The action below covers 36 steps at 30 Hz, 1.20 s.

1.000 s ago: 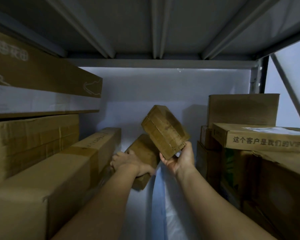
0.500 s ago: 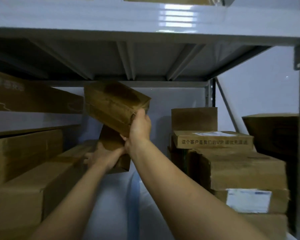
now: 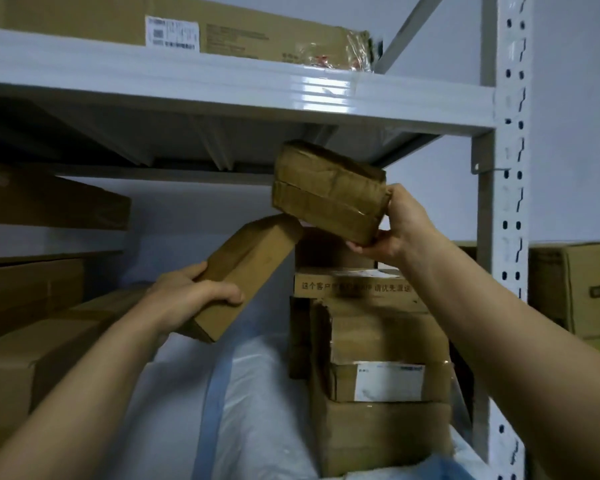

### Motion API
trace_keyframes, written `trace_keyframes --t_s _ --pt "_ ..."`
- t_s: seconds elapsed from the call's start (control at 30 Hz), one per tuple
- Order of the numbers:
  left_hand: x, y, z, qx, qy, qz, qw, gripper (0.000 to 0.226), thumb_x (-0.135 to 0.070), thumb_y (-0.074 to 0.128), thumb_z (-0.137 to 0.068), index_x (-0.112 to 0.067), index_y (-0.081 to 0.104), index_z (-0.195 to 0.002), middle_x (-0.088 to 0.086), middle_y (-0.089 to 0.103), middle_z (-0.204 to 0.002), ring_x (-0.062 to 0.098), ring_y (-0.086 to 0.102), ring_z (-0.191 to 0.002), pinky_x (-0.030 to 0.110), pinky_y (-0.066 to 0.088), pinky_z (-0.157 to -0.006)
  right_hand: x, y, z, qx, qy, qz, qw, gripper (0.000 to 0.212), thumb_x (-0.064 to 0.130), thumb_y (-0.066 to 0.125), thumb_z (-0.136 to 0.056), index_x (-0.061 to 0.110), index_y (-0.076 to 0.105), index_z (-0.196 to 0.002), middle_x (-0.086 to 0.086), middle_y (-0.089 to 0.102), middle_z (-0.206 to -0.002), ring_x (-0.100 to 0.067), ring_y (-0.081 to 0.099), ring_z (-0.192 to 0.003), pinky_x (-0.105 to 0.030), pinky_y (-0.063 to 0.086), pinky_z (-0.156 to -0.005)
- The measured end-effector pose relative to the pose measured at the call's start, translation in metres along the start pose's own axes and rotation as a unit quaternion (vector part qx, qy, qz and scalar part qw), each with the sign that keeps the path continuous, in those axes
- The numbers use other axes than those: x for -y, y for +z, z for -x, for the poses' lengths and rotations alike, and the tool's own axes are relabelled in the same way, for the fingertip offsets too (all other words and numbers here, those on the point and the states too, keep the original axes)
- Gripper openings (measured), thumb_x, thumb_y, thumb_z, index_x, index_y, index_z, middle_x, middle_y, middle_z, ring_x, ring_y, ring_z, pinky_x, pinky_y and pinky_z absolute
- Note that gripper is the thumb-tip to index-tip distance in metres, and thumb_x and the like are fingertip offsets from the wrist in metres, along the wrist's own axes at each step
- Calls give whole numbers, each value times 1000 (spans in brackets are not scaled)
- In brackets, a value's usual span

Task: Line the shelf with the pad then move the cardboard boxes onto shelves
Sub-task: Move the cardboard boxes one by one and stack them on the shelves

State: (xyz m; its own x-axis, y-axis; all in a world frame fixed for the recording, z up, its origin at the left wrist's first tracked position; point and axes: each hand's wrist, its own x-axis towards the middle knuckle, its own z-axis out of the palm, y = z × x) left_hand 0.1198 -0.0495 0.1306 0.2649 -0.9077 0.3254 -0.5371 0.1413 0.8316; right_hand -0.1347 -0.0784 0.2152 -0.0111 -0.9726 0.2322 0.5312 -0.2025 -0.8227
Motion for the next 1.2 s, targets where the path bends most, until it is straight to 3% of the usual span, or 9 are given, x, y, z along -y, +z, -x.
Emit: trace_keyframes --t_s 0.1,0.27,0.37,0.63,0.77,0.93,1.03,1.13,1.2 --pt "-17 -6 13 53 31 -20 998 111 -50 74 -38 -33 40 -143 -1 46 -128 6 47 -86 19 34 -65 16 -24 -5 -18 7 -5 1000 21 26 51 -85 21 58 -104 -12 60 -105 -31 60 -95 -43 54 -79" --pt "-45 -25 34 160 69 -107 979 120 -71 74 -2 -51 51 -118 -9 46 -116 16 51 -100 32 42 -86 34 -38 -6 -16 18 9 1000 29 24 50 -84 22 56 -113 -14 57 -112 -33 58 -97 -41 53 -71" --pt "-68 -21 38 236 113 -137 956 90 -60 75 -26 -56 51 -113 -13 46 -118 16 53 -104 32 45 -90 43 -43 -9 -5 20 34 999 32 27 51 -85 22 55 -117 -14 58 -109 -33 60 -93 -38 55 -63" --pt "-123 33 20 340 160 -228 898 79 -48 75 -42 -55 47 -116 -21 41 -117 5 49 -103 15 42 -75 56 -54 -23 2 24 105 994 10 23 49 -86 20 54 -94 -14 61 -96 -30 63 -87 -40 54 -69" --pt "-126 55 8 342 171 -218 898 82 -39 72 -54 -45 43 -131 -22 40 -115 3 48 -102 13 41 -75 57 -61 -28 4 38 99 994 5 21 50 -84 19 53 -87 -14 59 -93 -30 62 -84 -41 53 -69" --pt "-112 63 0 323 175 -189 911 65 -41 75 -53 -44 49 -113 -16 41 -124 1 45 -105 14 41 -78 53 -66 -32 6 41 106 993 8 21 49 -85 19 53 -92 -15 58 -93 -31 62 -85 -41 53 -69" --pt "-100 58 -5 260 172 -150 938 61 -46 84 -51 -44 53 -104 -11 44 -124 4 45 -110 15 39 -77 52 -67 -35 -1 47 110 993 10 22 49 -85 19 53 -94 -16 58 -96 -32 62 -89 -43 54 -72" --pt "-94 48 -6 199 184 -88 959 93 -73 77 -30 -43 49 -113 -19 47 -115 5 47 -110 17 41 -78 53 -68 -37 0 48 115 992 9 22 49 -85 20 53 -93 -16 58 -98 -32 62 -90 -43 54 -71" --pt "-93 48 -10 106 196 -2 975 90 -75 68 -55 -30 46 -131 -12 51 -124 10 50 -114 26 45 -85 54 -69 -39 1 47 122 991 10 22 50 -86 20 52 -95 -16 57 -100 -32 61 -91 -43 54 -68"
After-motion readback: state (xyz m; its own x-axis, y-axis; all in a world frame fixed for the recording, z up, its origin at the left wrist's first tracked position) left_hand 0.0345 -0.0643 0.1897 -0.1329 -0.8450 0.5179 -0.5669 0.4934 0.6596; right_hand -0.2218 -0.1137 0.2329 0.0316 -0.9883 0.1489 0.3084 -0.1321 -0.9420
